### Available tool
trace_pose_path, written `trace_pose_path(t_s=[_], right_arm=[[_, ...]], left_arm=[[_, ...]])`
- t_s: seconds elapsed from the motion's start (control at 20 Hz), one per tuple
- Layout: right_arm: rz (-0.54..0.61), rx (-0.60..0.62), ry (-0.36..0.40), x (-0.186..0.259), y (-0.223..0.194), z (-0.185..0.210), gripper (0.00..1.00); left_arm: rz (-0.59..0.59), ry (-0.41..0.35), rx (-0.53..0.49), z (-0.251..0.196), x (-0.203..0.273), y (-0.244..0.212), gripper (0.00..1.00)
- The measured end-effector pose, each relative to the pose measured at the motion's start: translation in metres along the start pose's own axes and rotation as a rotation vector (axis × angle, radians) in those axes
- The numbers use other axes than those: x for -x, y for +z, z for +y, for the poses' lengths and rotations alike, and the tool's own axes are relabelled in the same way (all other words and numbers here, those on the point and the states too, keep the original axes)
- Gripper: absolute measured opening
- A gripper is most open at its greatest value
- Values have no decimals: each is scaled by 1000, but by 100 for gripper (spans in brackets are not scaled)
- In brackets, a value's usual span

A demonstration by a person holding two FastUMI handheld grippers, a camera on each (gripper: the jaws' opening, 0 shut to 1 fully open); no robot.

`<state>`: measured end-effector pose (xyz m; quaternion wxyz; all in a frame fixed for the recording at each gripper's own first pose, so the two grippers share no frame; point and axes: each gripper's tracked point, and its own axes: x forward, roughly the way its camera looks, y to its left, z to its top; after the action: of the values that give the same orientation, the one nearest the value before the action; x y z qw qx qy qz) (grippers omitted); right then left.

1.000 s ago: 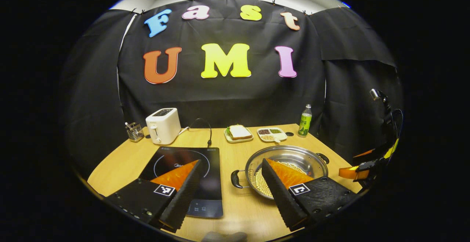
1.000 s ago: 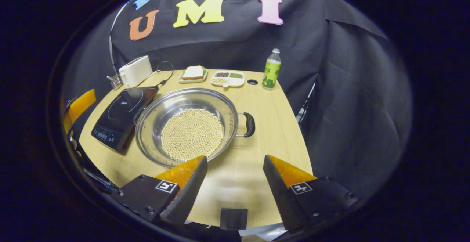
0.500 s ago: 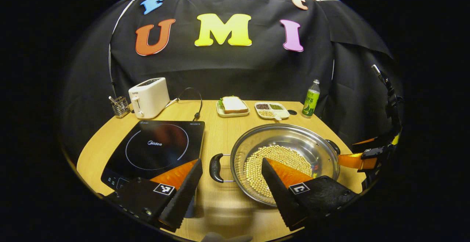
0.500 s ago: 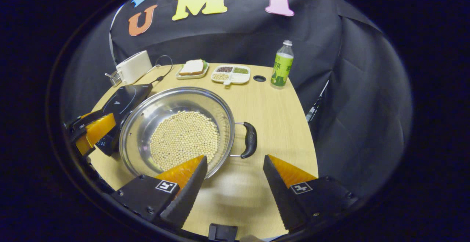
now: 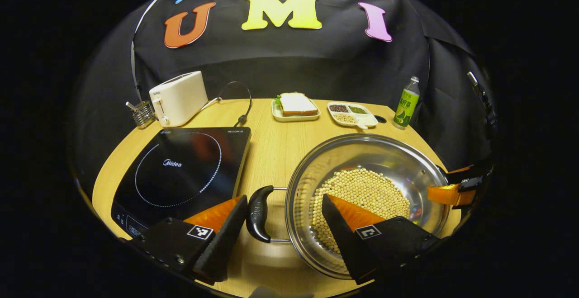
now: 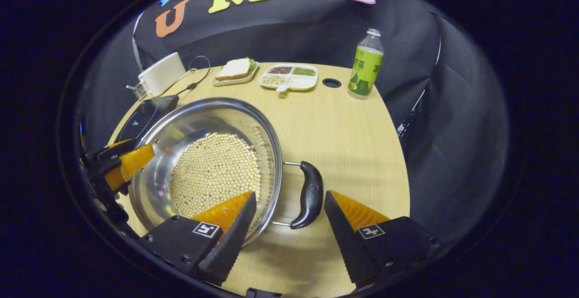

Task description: First push the handle of the pot to place it horizontally, then grasp the pot with both hands and set it on the induction cooktop.

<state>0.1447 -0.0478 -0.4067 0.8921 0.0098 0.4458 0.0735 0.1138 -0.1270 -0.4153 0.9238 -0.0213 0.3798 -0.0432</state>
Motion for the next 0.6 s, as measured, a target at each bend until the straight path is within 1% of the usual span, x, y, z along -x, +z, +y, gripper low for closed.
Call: trace_pose_path(t_s=[0.15,0.25,0.3,0.35,0.4,0.45,0.55,0.6], right_arm=[[26,3,27,-9,1,4,96],[45,-3,24,-13,-1,3,91],[54,-7,16,-13,-3,1,80],[56,-21,20,-15,-3,2,77],[68,-38,18,-13,-4,1,75],[74,-49,15,-13,-5,1,74],[92,-65,5,-14,-5,1,68],[103,-66,0,-13,-5,1,66]], left_arm=[[18,10,6,1,-9,0,98],[33,32,0,5,-13,-3,96],[40,44,-1,8,-14,-5,90],[43,54,-2,12,-16,-5,87],[50,49,0,11,-15,-7,76],[59,43,-3,12,-16,-8,71],[67,41,-21,12,-15,-9,69],[67,40,-27,12,-15,-7,77]])
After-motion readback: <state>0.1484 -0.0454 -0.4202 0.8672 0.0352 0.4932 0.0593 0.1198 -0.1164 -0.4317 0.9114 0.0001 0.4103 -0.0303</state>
